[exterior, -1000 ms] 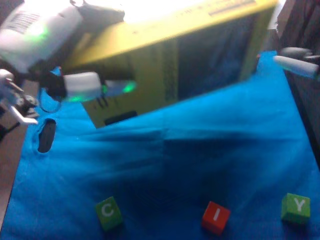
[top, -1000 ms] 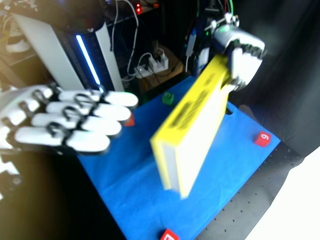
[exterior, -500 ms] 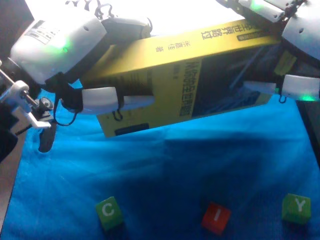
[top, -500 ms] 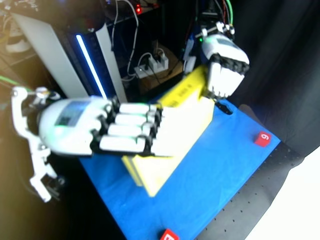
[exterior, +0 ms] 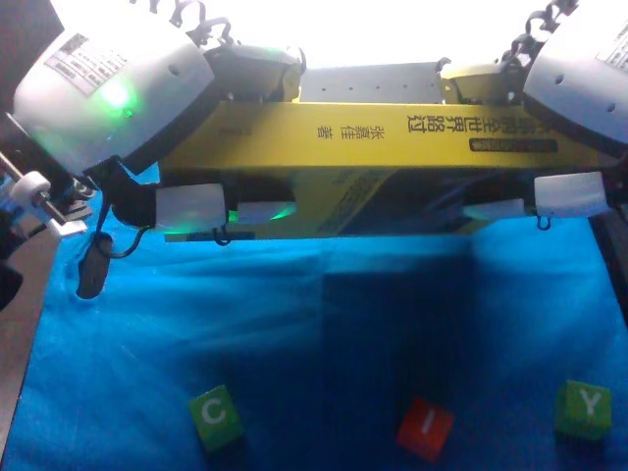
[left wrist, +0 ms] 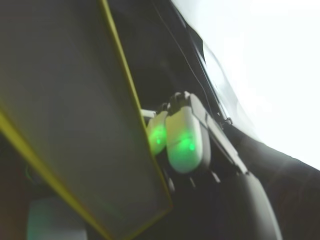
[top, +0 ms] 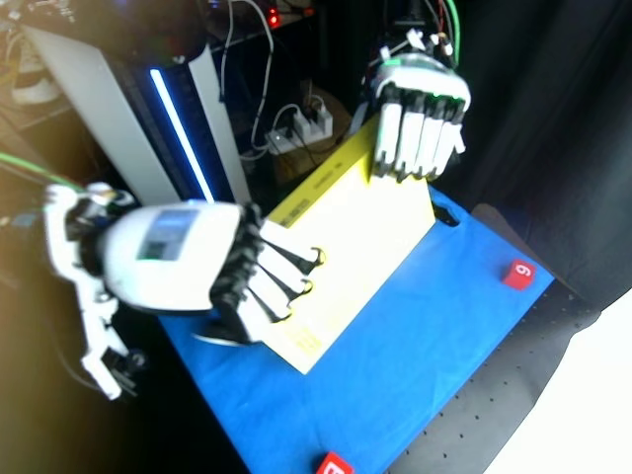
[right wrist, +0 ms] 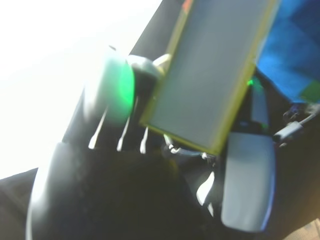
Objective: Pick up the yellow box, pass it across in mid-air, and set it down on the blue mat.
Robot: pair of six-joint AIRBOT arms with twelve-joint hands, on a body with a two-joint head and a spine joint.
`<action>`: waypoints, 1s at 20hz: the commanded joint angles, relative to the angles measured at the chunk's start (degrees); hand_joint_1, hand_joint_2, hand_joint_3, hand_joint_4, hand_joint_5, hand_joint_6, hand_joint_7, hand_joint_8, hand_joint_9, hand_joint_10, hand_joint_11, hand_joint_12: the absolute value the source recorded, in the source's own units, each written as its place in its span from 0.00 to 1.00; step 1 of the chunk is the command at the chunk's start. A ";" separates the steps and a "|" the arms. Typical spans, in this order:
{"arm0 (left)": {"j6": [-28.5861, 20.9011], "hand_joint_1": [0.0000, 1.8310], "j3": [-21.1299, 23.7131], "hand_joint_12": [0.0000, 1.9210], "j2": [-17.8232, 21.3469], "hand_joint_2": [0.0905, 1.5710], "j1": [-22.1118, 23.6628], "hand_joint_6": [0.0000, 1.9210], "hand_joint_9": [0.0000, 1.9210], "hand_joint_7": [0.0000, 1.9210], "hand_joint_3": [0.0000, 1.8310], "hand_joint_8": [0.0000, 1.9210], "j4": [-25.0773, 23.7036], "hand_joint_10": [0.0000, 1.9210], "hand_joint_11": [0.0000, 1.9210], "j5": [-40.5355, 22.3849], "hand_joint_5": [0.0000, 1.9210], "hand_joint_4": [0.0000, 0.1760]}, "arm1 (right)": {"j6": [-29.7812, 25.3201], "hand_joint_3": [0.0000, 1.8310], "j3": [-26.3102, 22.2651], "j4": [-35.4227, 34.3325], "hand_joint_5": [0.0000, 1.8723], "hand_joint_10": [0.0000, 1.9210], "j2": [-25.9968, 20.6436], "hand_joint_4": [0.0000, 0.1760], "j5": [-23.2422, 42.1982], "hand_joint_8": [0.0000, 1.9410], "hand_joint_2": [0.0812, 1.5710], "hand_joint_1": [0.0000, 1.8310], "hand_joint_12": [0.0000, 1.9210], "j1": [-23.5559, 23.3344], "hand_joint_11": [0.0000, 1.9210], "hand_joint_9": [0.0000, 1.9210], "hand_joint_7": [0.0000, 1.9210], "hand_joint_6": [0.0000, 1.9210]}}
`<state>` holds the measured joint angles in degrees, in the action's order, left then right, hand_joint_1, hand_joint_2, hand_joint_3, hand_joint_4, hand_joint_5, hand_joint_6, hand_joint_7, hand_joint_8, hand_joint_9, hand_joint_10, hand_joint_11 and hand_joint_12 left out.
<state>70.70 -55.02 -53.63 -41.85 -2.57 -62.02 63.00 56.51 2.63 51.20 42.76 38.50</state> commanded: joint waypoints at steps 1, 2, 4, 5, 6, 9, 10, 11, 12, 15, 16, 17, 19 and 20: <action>-4.42 0.61 0.67 0.96 0.36 0.83 0.78 0.84 0.38 0.43 0.00 0.89 2.81 0.87 0.37 -13.55 0.31 0.00 | 1.42 0.00 1.04 -2.76 0.64 1.00 -0.02 0.00 4.54 1.00 0.75 0.84 1.00 -1.24 0.82 0.77 0.71 1.00; -4.42 0.68 0.69 0.95 0.46 0.81 0.46 0.97 0.28 0.35 0.00 0.82 3.25 0.83 0.23 -13.82 0.48 0.00 | 1.42 0.00 1.15 -2.75 0.63 1.00 -0.02 0.00 4.50 1.00 0.76 0.82 1.00 -1.68 0.82 0.77 0.70 1.00; -4.41 0.37 0.67 0.59 0.95 0.70 -0.78 0.30 0.05 0.07 0.00 0.26 5.64 0.26 0.04 -14.40 0.11 0.23 | 1.43 0.00 1.23 -2.67 0.65 1.00 -0.19 0.00 4.50 1.00 0.76 0.80 1.00 -2.71 0.83 0.77 0.71 1.00; -4.41 0.29 0.67 0.12 1.19 0.69 -1.31 0.06 0.01 0.01 0.00 0.05 6.41 0.05 0.01 -14.61 0.02 0.35 | 1.43 0.00 1.21 -2.63 0.65 1.00 -0.41 0.00 4.51 1.00 0.76 0.79 1.00 -3.06 0.82 0.77 0.72 1.00; -4.41 0.29 0.68 0.00 1.46 0.67 -1.85 0.00 0.00 0.00 0.00 0.00 7.35 0.00 0.00 -14.60 0.00 0.68 | 1.43 0.00 1.19 -2.62 0.65 1.00 -0.76 0.00 4.51 1.00 0.76 0.80 1.00 -3.28 0.82 0.78 0.73 1.00; -4.41 0.29 0.75 0.00 1.86 0.65 -2.72 0.00 0.00 0.00 0.00 0.00 8.86 0.00 0.00 -14.29 0.00 0.75 | 1.43 0.00 0.90 -2.63 0.64 1.00 -1.74 0.00 4.53 1.00 0.76 0.83 1.00 -3.50 0.83 0.79 0.74 1.00; -4.39 0.29 0.83 0.00 2.06 0.63 -3.06 0.00 0.00 0.00 0.00 0.00 9.42 0.00 0.00 -14.44 0.00 0.84 | 1.43 0.01 0.77 -2.64 0.64 1.00 -2.16 0.00 4.56 1.00 0.76 0.81 1.00 -3.61 0.84 0.80 0.74 1.00; -4.34 0.32 0.95 0.00 2.38 0.63 -3.61 0.00 0.00 0.00 0.00 0.00 10.19 0.00 0.00 -14.70 0.00 0.84 | 1.43 0.01 0.54 -2.65 0.60 1.00 -2.80 0.00 4.62 1.00 0.76 0.82 1.00 -3.91 0.83 0.78 0.70 1.00; -4.14 0.32 1.14 0.00 2.83 0.62 -4.35 0.00 0.00 0.00 0.00 0.00 11.23 0.00 0.00 -14.92 0.00 0.79 | 1.43 0.01 0.14 -2.65 0.59 1.00 -3.39 0.00 4.65 1.00 0.76 0.80 1.00 -4.04 0.83 0.78 0.70 1.00; -3.94 0.27 1.71 0.00 4.43 0.62 -7.25 0.00 0.00 0.00 0.00 0.00 14.96 0.00 0.00 -16.29 0.00 0.76 | 1.43 0.00 -2.39 -2.64 0.66 1.00 -7.25 0.00 4.82 1.00 0.74 0.85 1.00 -4.03 0.84 0.79 0.74 1.00; -3.93 0.27 1.99 0.00 5.11 0.62 -8.49 0.00 0.00 0.00 0.00 0.00 16.48 0.00 0.00 -17.14 0.00 0.76 | 1.44 0.00 -3.36 -2.63 0.64 1.00 -8.41 0.00 4.80 1.00 0.73 0.86 1.00 -4.03 0.84 0.80 0.73 1.00; -3.93 0.30 2.27 0.00 5.68 0.62 -9.46 0.00 0.00 0.00 0.00 0.00 17.64 0.00 0.00 -17.89 0.00 0.94 | 1.44 0.00 -4.36 -2.63 0.62 1.00 -9.56 0.00 4.79 1.00 0.73 0.85 1.00 -4.00 0.84 0.80 0.73 1.00; -3.93 0.32 2.93 0.00 6.63 0.63 -11.34 0.00 0.00 0.00 0.00 0.00 19.57 0.00 0.00 -19.52 0.00 1.00 | 1.44 0.00 -6.15 -2.70 0.61 1.00 -12.30 0.00 4.75 1.00 0.72 0.88 1.00 -3.32 0.82 0.78 0.71 1.00; -3.93 0.32 3.36 0.00 7.06 0.65 -12.84 0.00 0.00 0.00 0.01 0.00 20.96 0.00 0.00 -20.91 0.00 1.00 | 1.44 0.00 -6.66 -3.09 0.61 1.00 -12.96 0.00 4.74 1.00 0.71 0.91 1.00 -2.50 0.82 0.78 0.72 1.00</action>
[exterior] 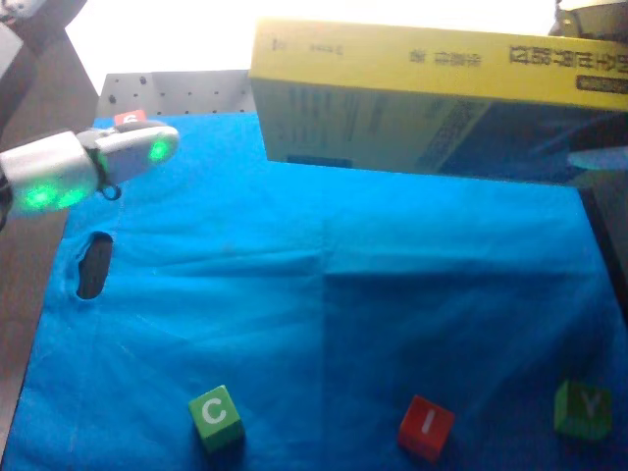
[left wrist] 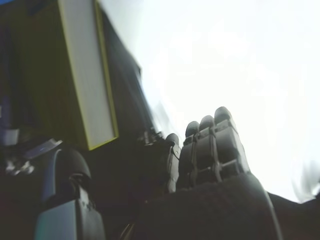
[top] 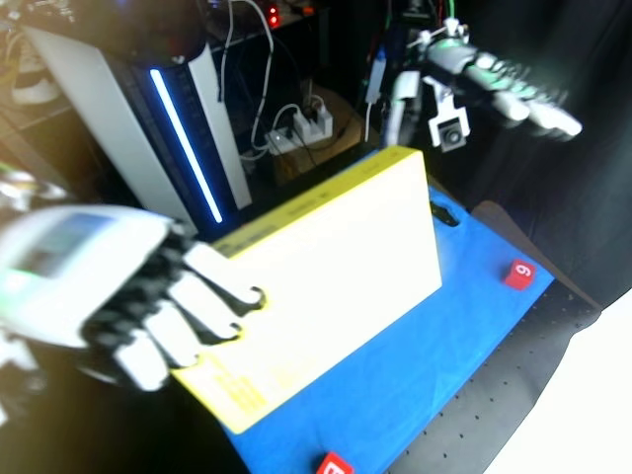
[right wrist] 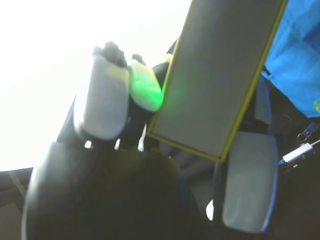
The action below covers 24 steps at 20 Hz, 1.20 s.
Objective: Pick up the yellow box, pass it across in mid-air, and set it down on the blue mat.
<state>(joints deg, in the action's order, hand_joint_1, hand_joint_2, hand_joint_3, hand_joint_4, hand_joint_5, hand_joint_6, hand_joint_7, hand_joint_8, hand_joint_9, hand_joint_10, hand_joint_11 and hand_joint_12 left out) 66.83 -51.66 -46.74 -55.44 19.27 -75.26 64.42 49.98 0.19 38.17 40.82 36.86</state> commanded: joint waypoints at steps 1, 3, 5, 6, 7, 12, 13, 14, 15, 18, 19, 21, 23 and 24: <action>-0.07 0.33 0.26 0.00 0.38 0.66 -0.50 0.00 0.00 0.00 0.01 0.00 0.19 0.00 0.00 -8.77 0.00 1.00 | 0.02 0.00 -0.28 -1.04 0.60 1.00 -0.09 0.00 6.61 1.00 0.70 0.92 1.00 -0.03 0.82 0.78 0.72 1.00; -0.07 0.33 0.48 0.00 0.45 0.67 -1.51 0.00 0.00 0.00 0.01 0.00 1.33 0.00 0.00 -9.93 0.00 1.00 | 0.01 0.00 -0.26 -2.12 0.60 1.00 -0.09 0.00 6.37 1.00 0.71 0.89 1.00 1.43 0.80 0.77 0.71 1.00; -0.08 0.33 0.55 0.00 0.48 0.68 -1.65 0.00 0.00 0.00 0.01 0.00 1.81 0.00 0.00 -10.19 0.00 1.00 | 0.01 0.00 0.05 -4.13 0.59 1.00 0.03 0.00 5.39 1.00 0.72 0.85 1.00 2.86 0.76 0.72 0.68 1.00; -0.08 0.33 0.61 0.00 0.54 0.68 -1.80 0.00 0.00 0.00 0.01 0.00 1.99 0.00 0.00 -10.45 0.00 1.00 | 0.01 0.00 0.68 -5.00 0.58 1.00 0.39 0.00 3.49 1.00 0.73 0.85 1.00 3.22 0.74 0.70 0.66 1.00; -0.08 0.34 0.64 0.00 0.56 0.69 -1.92 0.00 0.00 0.00 0.01 0.00 2.14 0.00 0.00 -10.63 0.00 1.00 | 0.01 0.00 1.25 -5.39 0.57 1.00 0.90 0.00 1.94 1.00 0.72 0.85 1.00 3.26 0.58 0.67 0.66 1.00; -0.08 0.27 1.00 0.00 1.02 0.70 -3.21 0.00 0.00 0.00 0.01 0.00 3.57 0.00 0.00 -12.29 0.00 1.00 | 0.01 0.02 4.36 -7.38 0.30 1.00 3.77 0.44 -4.82 0.94 0.84 0.45 1.00 3.27 0.50 0.43 0.32 0.87; -0.08 0.25 1.06 0.00 1.09 0.70 -3.49 0.00 0.00 0.00 0.01 0.00 4.01 0.00 0.00 -12.74 0.00 1.00 | 0.01 0.00 4.68 -7.89 0.15 0.94 3.84 0.00 -5.25 0.81 0.80 0.38 1.00 3.30 0.38 0.33 0.25 0.67; -0.08 0.23 1.22 0.00 1.21 0.69 -4.08 0.00 0.00 0.00 0.00 0.00 4.63 0.00 0.00 -13.61 0.00 1.00 | 0.01 0.00 5.01 -8.19 0.10 0.78 3.90 0.00 -5.78 0.54 0.78 0.32 0.97 3.42 0.25 0.24 0.21 0.40; -0.08 0.21 1.47 0.00 1.39 0.67 -4.72 0.00 0.00 0.00 0.00 0.00 5.22 0.00 0.00 -14.48 0.00 1.00 | 0.01 0.00 5.24 -8.37 0.08 0.60 3.90 0.00 -6.19 0.29 0.78 0.26 0.91 3.43 0.14 0.17 0.17 0.20; -0.10 0.21 1.95 0.00 1.72 0.67 -6.15 0.00 0.00 0.00 0.00 0.00 6.44 0.00 0.00 -16.00 0.00 1.00 | 0.01 0.00 5.66 -8.92 0.00 0.16 3.96 0.47 -6.46 0.00 0.75 0.17 0.69 3.43 0.00 0.01 0.00 0.00; -0.10 0.25 1.97 0.00 1.75 0.67 -6.38 0.00 0.00 0.00 0.00 0.00 6.51 0.00 0.00 -15.76 0.00 1.00 | 0.01 0.00 5.81 -9.02 0.00 0.03 4.08 0.72 -6.48 0.00 0.76 0.17 0.64 3.43 0.00 0.00 0.00 0.00; -0.10 0.30 1.98 0.00 1.74 0.67 -6.51 0.00 0.00 0.00 0.00 0.00 6.57 0.00 0.00 -15.45 0.00 1.00 | 0.01 0.00 5.98 -9.06 0.00 0.00 4.28 0.49 -6.47 0.00 0.77 0.18 0.06 3.42 0.00 0.00 0.00 0.00; -0.10 0.31 2.02 0.00 1.73 0.67 -6.57 0.00 0.00 0.00 0.00 0.00 6.58 0.00 0.00 -15.51 0.00 1.00 | 0.01 0.00 5.98 -9.06 0.00 0.00 4.31 0.53 -6.45 0.00 0.76 0.20 0.00 3.41 0.00 0.00 0.00 0.00; -0.10 0.33 2.05 0.00 1.73 0.68 -6.63 0.00 0.00 0.00 0.00 0.00 6.59 0.00 0.00 -15.52 0.00 1.00 | 0.01 0.03 5.97 -9.06 0.00 0.00 4.30 0.76 -6.42 0.00 0.72 0.19 0.19 3.41 0.00 0.00 0.00 0.00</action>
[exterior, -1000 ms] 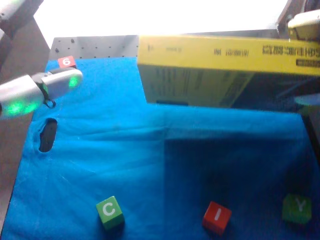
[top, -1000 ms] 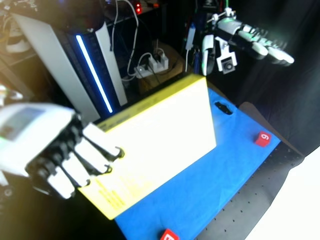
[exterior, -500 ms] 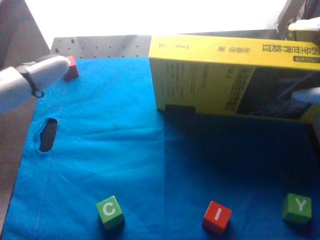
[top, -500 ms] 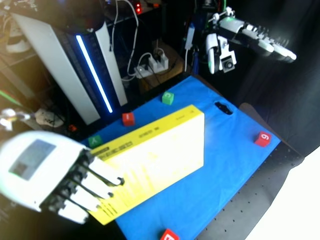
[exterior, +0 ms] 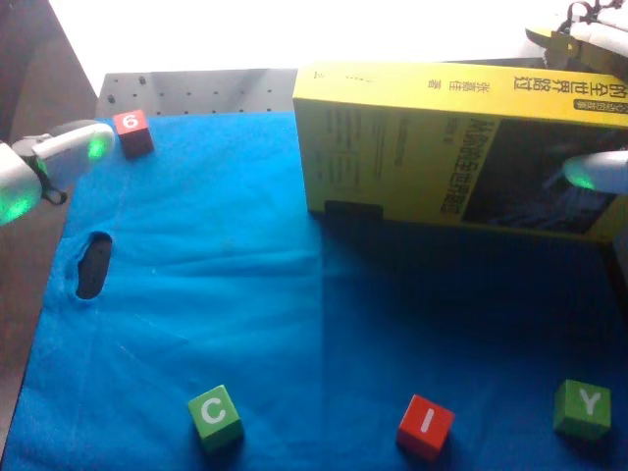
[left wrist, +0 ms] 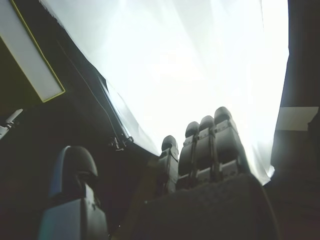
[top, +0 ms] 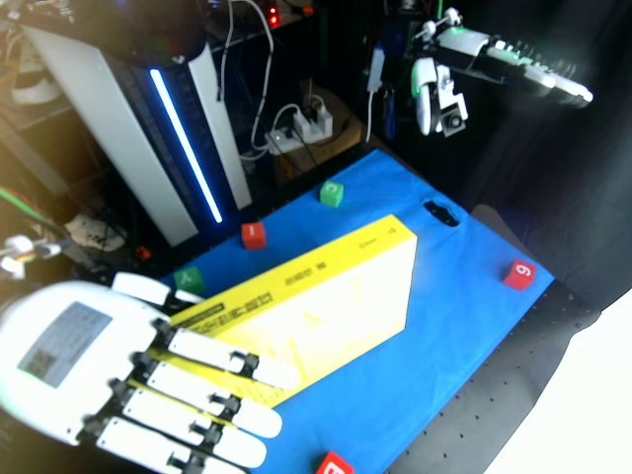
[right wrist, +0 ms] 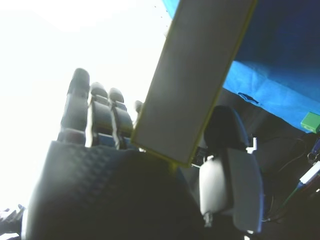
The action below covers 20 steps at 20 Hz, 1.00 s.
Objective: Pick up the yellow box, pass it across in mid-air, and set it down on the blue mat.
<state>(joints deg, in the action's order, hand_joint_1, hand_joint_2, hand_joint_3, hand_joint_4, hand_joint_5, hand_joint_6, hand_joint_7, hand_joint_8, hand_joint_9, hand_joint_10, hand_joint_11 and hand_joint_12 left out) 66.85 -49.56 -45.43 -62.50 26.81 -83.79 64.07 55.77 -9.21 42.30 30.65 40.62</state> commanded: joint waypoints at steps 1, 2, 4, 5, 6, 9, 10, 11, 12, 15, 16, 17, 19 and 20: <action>-0.12 0.34 -0.01 0.00 0.42 0.68 0.31 0.00 0.00 0.00 0.00 0.00 -0.95 0.00 0.00 -7.00 0.00 1.00 | 0.36 0.01 0.20 0.33 0.00 0.00 0.16 0.73 3.86 0.00 0.72 0.20 0.33 -0.36 0.00 0.00 0.00 0.00; -0.13 0.35 0.03 0.00 0.42 0.69 0.11 0.00 0.00 0.00 0.00 0.00 -0.94 0.00 0.00 -7.04 0.00 1.00 | 0.36 0.00 0.22 0.32 0.00 0.00 0.15 0.70 4.41 0.00 0.71 0.13 0.01 -0.37 0.00 0.00 0.00 0.00; -0.13 0.35 0.14 0.00 0.42 0.69 -0.18 0.00 0.00 0.00 0.00 0.00 -0.78 0.00 0.00 -7.25 0.00 1.00 | 0.36 0.00 0.22 0.29 0.00 0.00 0.15 0.66 5.92 0.00 0.70 0.11 0.00 -0.37 0.00 0.00 0.00 0.00; -0.13 0.36 0.17 0.00 0.42 0.70 -0.36 0.00 0.00 0.00 0.01 0.00 -0.66 0.00 0.00 -7.37 0.00 1.00 | 0.36 0.00 0.13 0.29 0.00 0.00 0.14 0.98 7.42 0.00 0.72 0.09 0.00 -0.37 0.00 0.00 0.00 0.00; -0.13 0.36 0.17 0.00 0.42 0.70 -0.42 0.00 0.00 0.00 0.01 0.00 -0.62 0.00 0.00 -7.40 0.00 1.00 | 0.36 0.00 0.08 0.29 0.00 0.00 0.12 0.98 7.94 0.00 0.72 0.09 0.00 -0.37 0.00 0.00 0.00 0.00; -0.14 0.36 0.17 0.00 0.42 0.70 -0.59 0.00 0.00 0.00 0.01 0.00 -0.46 0.00 0.00 -7.44 0.00 1.00 | 0.36 0.00 -0.79 0.30 0.00 0.00 -1.17 1.00 11.95 0.00 0.72 0.05 0.51 -0.37 0.09 0.00 0.00 0.00; -0.14 0.36 0.19 0.00 0.42 0.70 -0.62 0.00 0.00 0.00 0.01 0.00 -0.46 0.00 0.00 -7.47 0.00 1.00 | 0.36 0.00 -1.10 0.31 0.00 0.00 -1.71 1.00 12.94 0.00 0.72 0.04 0.66 -0.38 0.02 0.00 0.00 0.00; -0.14 0.36 0.19 0.00 0.41 0.70 -0.66 0.00 0.00 0.00 0.01 0.00 -0.46 0.00 0.00 -7.50 0.00 1.00 | 0.36 0.00 -1.52 0.31 0.00 0.00 -2.41 1.00 14.47 0.00 0.70 0.07 0.18 -0.38 0.00 0.00 0.00 0.00; -0.14 0.36 0.19 0.00 0.41 0.70 -0.70 0.00 0.00 0.00 0.01 0.00 -0.42 0.00 0.00 -7.50 0.00 1.00 | 0.36 0.01 -1.74 0.31 0.00 0.00 -2.74 1.00 15.36 0.00 0.72 0.13 0.04 -0.38 0.00 0.00 0.00 0.00; -0.15 0.36 0.23 0.00 0.41 0.71 -0.91 0.00 0.00 0.00 0.01 0.00 -0.38 0.00 0.00 -7.59 0.00 1.00 | 0.36 0.00 -2.45 0.30 0.00 0.00 -3.99 1.00 18.72 0.00 0.72 0.16 0.00 -0.38 0.00 0.00 0.00 0.00; -0.15 0.36 0.27 0.00 0.41 0.71 -1.12 0.00 0.00 0.00 0.01 0.00 -0.38 0.00 0.00 -7.88 0.00 1.00 | 0.36 0.00 -2.87 0.31 0.00 0.00 -4.23 1.00 20.44 0.00 0.71 0.14 0.00 -0.38 0.00 0.00 0.00 0.00; -0.15 0.36 0.33 0.00 0.42 0.71 -1.30 0.00 0.00 0.00 0.01 0.00 -0.38 0.00 0.00 -8.21 0.00 1.00 | 0.36 0.00 -3.34 0.31 0.00 0.00 -4.30 1.00 21.95 0.00 0.71 0.14 0.00 -0.37 0.00 0.00 0.00 0.00; -0.16 0.34 0.73 0.00 0.75 0.73 -1.91 0.00 0.00 0.00 0.01 0.00 -0.39 0.00 0.00 -9.44 0.00 1.00 | 0.36 0.00 -4.60 0.90 0.00 0.00 -5.05 1.00 25.19 0.00 0.71 0.14 0.00 -0.34 0.00 0.00 0.00 0.00; -0.16 0.29 1.00 0.00 1.01 0.74 -2.51 0.00 0.00 0.00 0.01 0.00 -0.40 0.00 0.00 -10.44 0.00 1.00 | 0.36 0.00 -5.32 1.47 0.00 0.00 -5.53 0.88 26.71 0.00 0.70 0.11 0.01 -0.32 0.02 0.00 0.00 0.00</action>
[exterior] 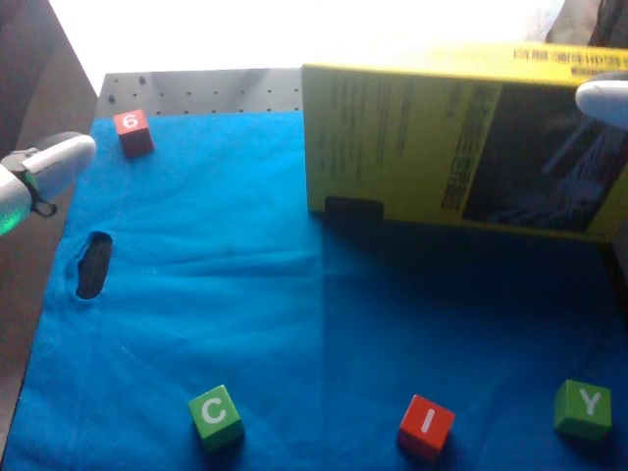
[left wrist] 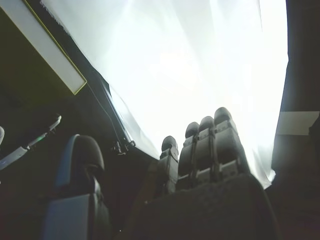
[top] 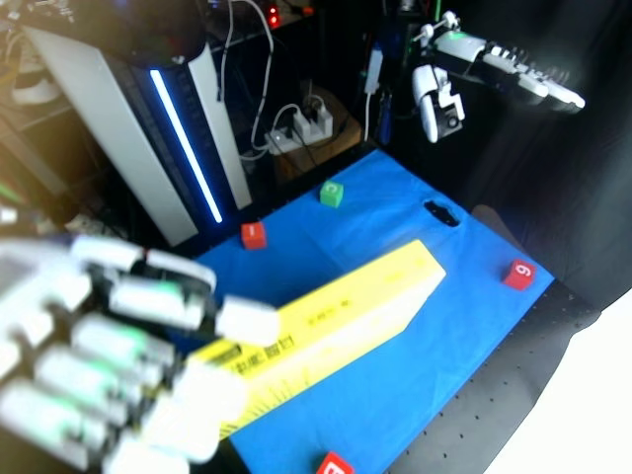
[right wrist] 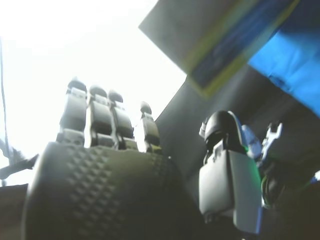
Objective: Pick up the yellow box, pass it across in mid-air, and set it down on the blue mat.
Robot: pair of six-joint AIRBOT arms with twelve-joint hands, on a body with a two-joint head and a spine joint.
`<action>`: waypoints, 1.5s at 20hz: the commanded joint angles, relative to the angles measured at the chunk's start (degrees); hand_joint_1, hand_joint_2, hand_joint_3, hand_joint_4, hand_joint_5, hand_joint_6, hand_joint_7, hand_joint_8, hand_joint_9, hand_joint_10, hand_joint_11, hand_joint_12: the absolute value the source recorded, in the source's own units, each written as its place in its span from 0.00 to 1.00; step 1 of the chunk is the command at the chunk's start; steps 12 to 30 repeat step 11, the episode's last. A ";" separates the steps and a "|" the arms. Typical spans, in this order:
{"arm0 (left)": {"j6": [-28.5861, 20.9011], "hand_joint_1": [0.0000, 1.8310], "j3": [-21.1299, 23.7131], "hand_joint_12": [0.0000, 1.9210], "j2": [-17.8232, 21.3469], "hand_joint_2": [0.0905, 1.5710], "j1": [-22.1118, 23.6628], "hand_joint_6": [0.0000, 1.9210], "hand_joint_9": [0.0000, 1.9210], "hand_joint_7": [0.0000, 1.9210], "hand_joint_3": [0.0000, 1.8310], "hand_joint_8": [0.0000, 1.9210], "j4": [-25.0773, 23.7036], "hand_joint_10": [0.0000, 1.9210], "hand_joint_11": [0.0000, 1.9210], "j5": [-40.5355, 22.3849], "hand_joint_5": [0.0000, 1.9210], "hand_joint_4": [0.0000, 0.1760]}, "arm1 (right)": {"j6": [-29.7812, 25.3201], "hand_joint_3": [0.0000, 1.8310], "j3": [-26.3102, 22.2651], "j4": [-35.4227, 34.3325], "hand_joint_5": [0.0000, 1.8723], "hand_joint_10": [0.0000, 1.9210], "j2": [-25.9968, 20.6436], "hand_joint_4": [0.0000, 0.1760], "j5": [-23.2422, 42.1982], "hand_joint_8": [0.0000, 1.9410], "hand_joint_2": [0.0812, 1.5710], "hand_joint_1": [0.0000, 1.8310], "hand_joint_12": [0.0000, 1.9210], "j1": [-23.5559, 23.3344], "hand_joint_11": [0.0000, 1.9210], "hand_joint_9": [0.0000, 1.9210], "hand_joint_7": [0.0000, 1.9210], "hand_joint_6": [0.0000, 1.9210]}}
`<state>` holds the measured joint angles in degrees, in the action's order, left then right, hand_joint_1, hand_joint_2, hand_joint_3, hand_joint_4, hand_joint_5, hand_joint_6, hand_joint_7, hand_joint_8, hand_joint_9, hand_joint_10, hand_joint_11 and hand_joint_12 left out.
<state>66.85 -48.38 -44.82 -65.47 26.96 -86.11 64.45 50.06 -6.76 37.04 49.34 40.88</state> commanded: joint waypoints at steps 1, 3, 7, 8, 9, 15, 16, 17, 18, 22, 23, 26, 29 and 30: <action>-0.16 0.28 0.01 0.00 0.59 0.74 0.02 0.00 0.00 0.00 0.01 0.00 -0.55 0.00 0.00 -8.89 0.00 1.00 | -0.01 0.00 -0.12 -0.40 0.00 0.00 -0.60 0.85 8.85 0.00 0.70 0.10 0.01 -0.58 0.01 0.00 0.00 0.00; -0.16 0.27 0.38 0.00 0.91 0.75 -0.62 0.00 0.00 0.00 0.01 0.00 -0.54 0.00 0.00 -10.04 0.00 0.94 | 0.00 0.00 -0.94 0.38 0.00 0.00 -1.01 0.79 10.60 0.00 0.72 0.09 0.01 -0.12 0.02 0.00 0.00 0.00; -0.14 0.25 0.96 0.00 1.48 0.78 -1.32 0.00 0.00 0.00 0.01 0.00 -0.55 0.00 0.00 -12.16 0.00 0.85 | 0.00 0.00 -3.73 0.63 0.00 0.01 -3.56 0.78 18.26 0.00 0.75 0.08 0.03 4.45 0.00 0.02 0.00 0.00; -0.15 0.25 1.27 0.00 1.85 0.84 -1.63 0.00 0.00 0.00 0.01 0.00 -0.55 0.00 0.00 -13.00 0.00 0.98 | 0.00 0.00 -4.66 0.63 0.00 0.00 -4.42 0.75 20.76 0.00 0.78 0.10 0.01 5.54 0.02 0.00 0.00 0.00; -0.12 0.25 1.49 0.00 2.24 0.84 -1.76 0.00 0.00 0.00 0.01 0.00 -0.55 0.00 0.00 -13.07 0.00 0.98 | 0.00 0.00 -5.10 0.63 0.00 0.00 -4.81 0.75 21.88 0.00 0.78 0.10 0.01 6.08 0.02 0.00 0.00 0.00; -0.12 0.22 1.47 0.00 2.65 0.85 -1.88 0.00 0.00 0.00 0.01 0.00 -0.52 0.00 0.00 -13.07 0.00 0.90 | 0.00 0.00 -5.52 0.63 0.00 0.01 -5.13 0.57 23.03 0.00 0.75 0.16 0.31 6.70 0.00 0.04 0.00 0.00; -0.12 0.22 1.47 0.00 2.65 0.85 -1.88 0.00 0.00 0.00 0.01 0.00 -0.52 0.00 0.00 -13.07 0.00 0.90 | 0.00 0.00 -5.52 0.63 0.00 0.01 -5.13 0.57 23.03 0.00 0.75 0.16 0.31 6.70 0.00 0.04 0.00 0.00; -0.12 0.22 1.47 0.00 2.65 0.85 -1.88 0.00 0.00 0.00 0.01 0.00 -0.52 0.00 0.00 -13.07 0.00 0.90 | 0.00 0.00 -5.52 0.63 0.00 0.01 -5.13 0.57 23.03 0.00 0.75 0.16 0.31 6.70 0.00 0.04 0.00 0.00; -0.12 0.22 1.47 0.00 2.65 0.85 -1.88 0.00 0.00 0.00 0.01 0.00 -0.52 0.00 0.00 -13.07 0.00 0.90 | 0.00 0.00 -5.52 0.63 0.00 0.01 -5.13 0.57 23.03 0.00 0.75 0.16 0.31 6.70 0.00 0.04 0.00 0.00; -0.12 0.22 1.47 0.00 2.65 0.85 -1.88 0.00 0.00 0.00 0.01 0.00 -0.52 0.00 0.00 -13.07 0.00 0.90 | 0.00 0.00 -5.52 0.63 0.00 0.01 -5.13 0.57 23.03 0.00 0.75 0.16 0.31 6.70 0.00 0.04 0.00 0.00; -0.12 0.22 1.47 0.00 2.65 0.85 -1.88 0.00 0.00 0.00 0.01 0.00 -0.52 0.00 0.00 -13.07 0.00 0.90 | 0.00 0.00 -5.52 0.63 0.00 0.01 -5.13 0.57 23.03 0.00 0.75 0.16 0.31 6.70 0.00 0.04 0.00 0.00; -0.12 0.22 1.47 0.00 2.65 0.85 -1.88 0.00 0.00 0.00 0.01 0.00 -0.52 0.00 0.00 -13.07 0.00 0.90 | 0.00 0.00 -5.52 0.63 0.00 0.01 -5.13 0.57 23.03 0.00 0.75 0.16 0.31 6.70 0.00 0.04 0.00 0.00; -0.12 0.22 1.47 0.00 2.65 0.85 -1.88 0.00 0.00 0.00 0.01 0.00 -0.52 0.00 0.00 -13.07 0.00 0.90 | 0.00 0.00 -5.52 0.63 0.00 0.01 -5.13 0.57 23.03 0.00 0.75 0.16 0.31 6.70 0.00 0.04 0.00 0.00; -0.12 0.22 1.47 0.00 2.65 0.85 -1.88 0.00 0.00 0.00 0.01 0.00 -0.52 0.00 0.00 -13.07 0.00 0.90 | 0.00 0.00 -5.52 0.63 0.00 0.01 -5.13 0.57 23.03 0.00 0.75 0.16 0.31 6.70 0.00 0.04 0.00 0.00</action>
